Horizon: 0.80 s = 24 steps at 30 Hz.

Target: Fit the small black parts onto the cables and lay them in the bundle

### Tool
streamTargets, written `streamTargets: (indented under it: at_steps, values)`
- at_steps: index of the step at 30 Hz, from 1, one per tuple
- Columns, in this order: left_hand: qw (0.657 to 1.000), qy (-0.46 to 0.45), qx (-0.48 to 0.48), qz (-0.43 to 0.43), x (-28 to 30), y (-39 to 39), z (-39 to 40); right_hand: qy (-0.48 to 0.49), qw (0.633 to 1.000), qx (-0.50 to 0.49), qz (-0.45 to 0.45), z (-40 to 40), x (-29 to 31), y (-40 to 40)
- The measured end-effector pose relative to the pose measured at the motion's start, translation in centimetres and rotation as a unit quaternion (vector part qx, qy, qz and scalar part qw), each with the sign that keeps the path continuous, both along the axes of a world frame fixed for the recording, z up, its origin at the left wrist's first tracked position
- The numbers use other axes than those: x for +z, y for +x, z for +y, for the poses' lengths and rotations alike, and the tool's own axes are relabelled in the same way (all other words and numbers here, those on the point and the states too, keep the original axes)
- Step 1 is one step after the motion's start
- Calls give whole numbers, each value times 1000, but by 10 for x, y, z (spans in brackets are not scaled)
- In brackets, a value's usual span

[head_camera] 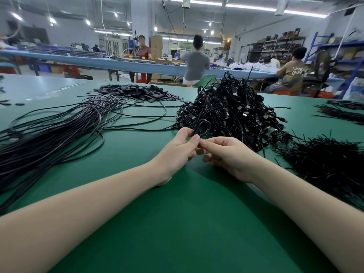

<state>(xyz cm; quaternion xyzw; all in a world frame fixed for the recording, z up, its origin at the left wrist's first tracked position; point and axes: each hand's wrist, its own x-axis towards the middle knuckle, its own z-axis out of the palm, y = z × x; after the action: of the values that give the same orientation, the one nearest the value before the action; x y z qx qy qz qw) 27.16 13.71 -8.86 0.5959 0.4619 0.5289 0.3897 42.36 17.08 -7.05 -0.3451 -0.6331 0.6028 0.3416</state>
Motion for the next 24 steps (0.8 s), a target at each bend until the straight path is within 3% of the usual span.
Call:
streamTargets:
  at_steps: [6,11,15,17,21,24]
  values:
    - [1000,-2,1,27,-2,0,1,21,998,-47,29,0,-6,-2]
    - [997,-33,49,59,2,2,-1,200,968,-145,-38,0,-11,-5]
    - [998,-53,-2,-18,9,2,-7,333,909,-213,-129,3,-12,-1]
    - [1000,-19,-3,-5,10,3,-11,385,881,-225,-160,4,-12,4]
    - [981,99,88,140,5,2,-10,463,837,-227,-184,3,-13,4]
    - [966,176,80,171,2,3,-14,503,815,-224,-179,1,-14,0]
